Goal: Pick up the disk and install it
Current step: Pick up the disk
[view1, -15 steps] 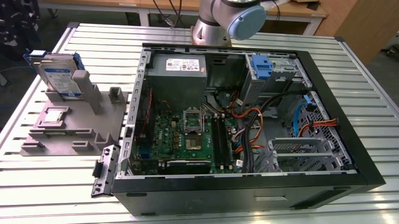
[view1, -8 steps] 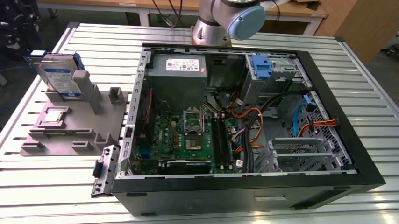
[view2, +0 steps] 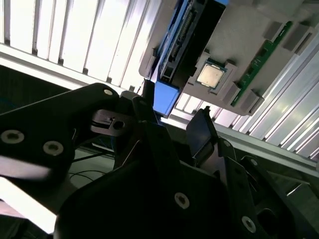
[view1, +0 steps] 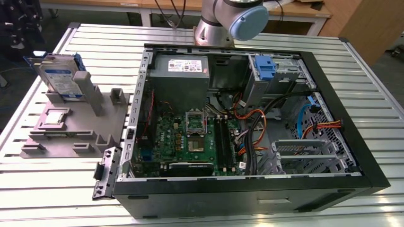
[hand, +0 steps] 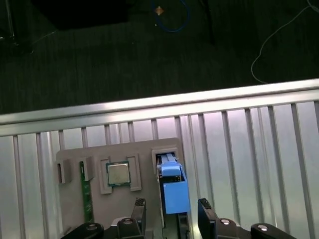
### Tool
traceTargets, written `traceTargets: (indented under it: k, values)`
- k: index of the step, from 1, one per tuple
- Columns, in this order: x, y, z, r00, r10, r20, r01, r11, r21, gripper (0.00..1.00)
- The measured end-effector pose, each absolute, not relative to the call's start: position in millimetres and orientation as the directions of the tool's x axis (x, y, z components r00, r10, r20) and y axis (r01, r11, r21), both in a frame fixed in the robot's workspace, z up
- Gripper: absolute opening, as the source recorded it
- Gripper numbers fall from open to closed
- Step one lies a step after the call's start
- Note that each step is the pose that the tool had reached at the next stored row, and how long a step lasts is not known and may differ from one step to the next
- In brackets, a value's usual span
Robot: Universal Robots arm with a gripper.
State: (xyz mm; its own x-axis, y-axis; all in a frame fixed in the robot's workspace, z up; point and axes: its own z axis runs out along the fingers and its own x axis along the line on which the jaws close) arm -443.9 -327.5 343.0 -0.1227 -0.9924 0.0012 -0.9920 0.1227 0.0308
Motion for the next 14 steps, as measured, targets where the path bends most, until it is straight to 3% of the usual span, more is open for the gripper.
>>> traceTargets:
  k: [14]
  values:
    - [-448.4,-327.4,326.7,-0.051,-0.999,-0.009,-0.998,0.051,0.025,0.53]
